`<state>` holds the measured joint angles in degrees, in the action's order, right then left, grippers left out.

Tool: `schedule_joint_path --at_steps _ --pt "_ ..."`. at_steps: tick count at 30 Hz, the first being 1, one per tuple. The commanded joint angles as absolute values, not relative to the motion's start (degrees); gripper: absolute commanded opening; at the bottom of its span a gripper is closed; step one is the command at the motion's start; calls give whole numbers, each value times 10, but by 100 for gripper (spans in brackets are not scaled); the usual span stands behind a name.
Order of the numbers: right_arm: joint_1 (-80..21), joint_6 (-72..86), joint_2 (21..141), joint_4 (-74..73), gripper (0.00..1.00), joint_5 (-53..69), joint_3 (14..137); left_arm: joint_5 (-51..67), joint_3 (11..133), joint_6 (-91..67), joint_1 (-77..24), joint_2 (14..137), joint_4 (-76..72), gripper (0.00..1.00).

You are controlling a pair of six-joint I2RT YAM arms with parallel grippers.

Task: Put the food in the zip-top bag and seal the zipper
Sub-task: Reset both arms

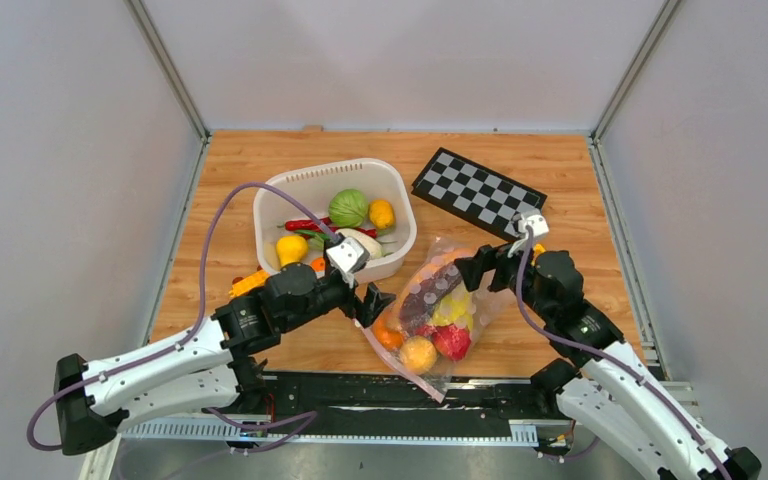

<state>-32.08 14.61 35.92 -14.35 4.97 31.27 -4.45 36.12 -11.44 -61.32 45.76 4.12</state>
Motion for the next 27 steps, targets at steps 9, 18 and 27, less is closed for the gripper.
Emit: schedule_joint_path --at_steps 9,18,27 --pt "-210 152 361 -204 93 -191 388 -222 414 -159 -388 384 153 100" --pt "-154 161 349 -199 93 -61 387 -300 460 -248 -355 378 245 100" --pt "-154 180 348 -190 93 -35 377 -324 474 -260 -355 399 258 100"
